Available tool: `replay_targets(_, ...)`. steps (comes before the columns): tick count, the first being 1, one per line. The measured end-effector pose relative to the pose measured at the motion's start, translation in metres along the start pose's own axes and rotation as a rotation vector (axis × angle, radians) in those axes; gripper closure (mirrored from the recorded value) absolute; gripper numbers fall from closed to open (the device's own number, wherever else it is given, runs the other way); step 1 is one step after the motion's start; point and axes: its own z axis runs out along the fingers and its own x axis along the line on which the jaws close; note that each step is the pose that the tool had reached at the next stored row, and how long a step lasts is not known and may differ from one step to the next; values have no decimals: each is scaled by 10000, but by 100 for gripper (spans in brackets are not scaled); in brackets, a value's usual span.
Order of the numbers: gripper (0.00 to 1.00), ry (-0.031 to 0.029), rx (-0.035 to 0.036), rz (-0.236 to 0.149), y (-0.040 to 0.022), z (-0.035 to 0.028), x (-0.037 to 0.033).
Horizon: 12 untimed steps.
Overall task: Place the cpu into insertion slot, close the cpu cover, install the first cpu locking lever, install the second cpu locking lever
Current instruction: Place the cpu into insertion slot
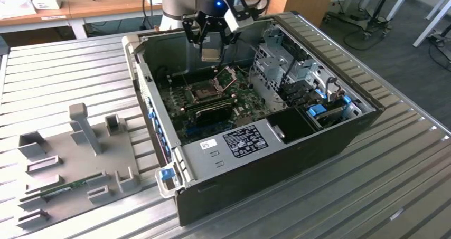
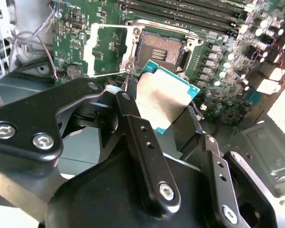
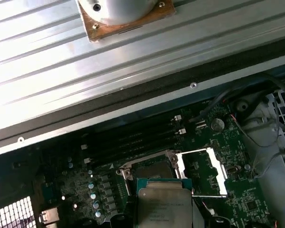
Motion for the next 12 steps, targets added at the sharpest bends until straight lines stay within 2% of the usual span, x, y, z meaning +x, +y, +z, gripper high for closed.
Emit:
replay_targets(2, 46, -11, -1, 138, 0, 0, 0)
replay_targets(12, 46, -13, -2, 144, 0, 1, 0)
